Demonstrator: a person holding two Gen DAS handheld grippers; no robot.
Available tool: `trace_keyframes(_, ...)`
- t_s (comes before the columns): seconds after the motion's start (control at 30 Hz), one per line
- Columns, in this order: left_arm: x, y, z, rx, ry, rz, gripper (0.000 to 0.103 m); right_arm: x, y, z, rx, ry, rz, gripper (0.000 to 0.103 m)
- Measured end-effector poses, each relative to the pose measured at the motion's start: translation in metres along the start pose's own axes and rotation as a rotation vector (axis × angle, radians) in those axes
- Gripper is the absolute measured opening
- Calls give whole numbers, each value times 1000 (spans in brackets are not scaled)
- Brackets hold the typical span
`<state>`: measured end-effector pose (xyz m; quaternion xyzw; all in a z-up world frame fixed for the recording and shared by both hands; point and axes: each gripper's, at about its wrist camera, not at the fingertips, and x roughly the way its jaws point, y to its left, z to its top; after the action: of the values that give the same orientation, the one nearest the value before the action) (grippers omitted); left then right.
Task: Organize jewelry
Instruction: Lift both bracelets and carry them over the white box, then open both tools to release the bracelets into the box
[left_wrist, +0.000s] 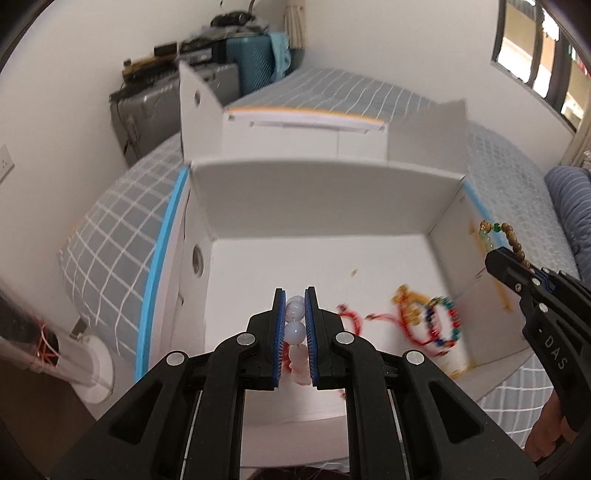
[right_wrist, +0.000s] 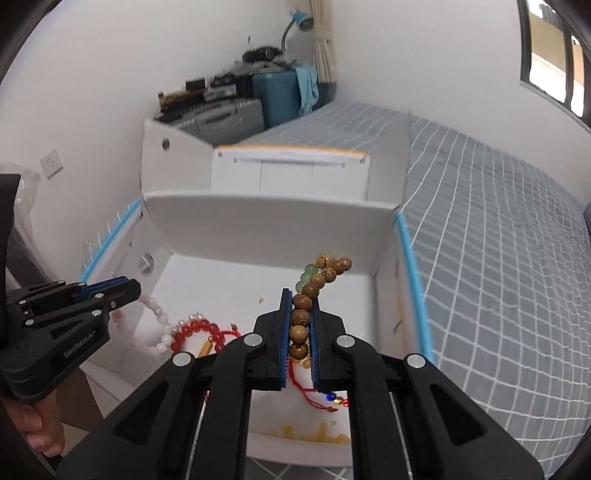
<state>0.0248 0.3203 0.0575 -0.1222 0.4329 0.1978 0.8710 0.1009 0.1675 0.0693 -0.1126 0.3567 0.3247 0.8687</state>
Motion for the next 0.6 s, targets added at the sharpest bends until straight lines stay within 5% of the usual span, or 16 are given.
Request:
trace_keyframes(0.27, 32, 11, -9, -5, 75, 29, 10, 46, 4, -16, 18, 128, -12, 7)
trace_keyframes(0.6, 40, 9, -10, 1, 99, 44, 11, 54, -3, -20, 50, 153, -5, 10)
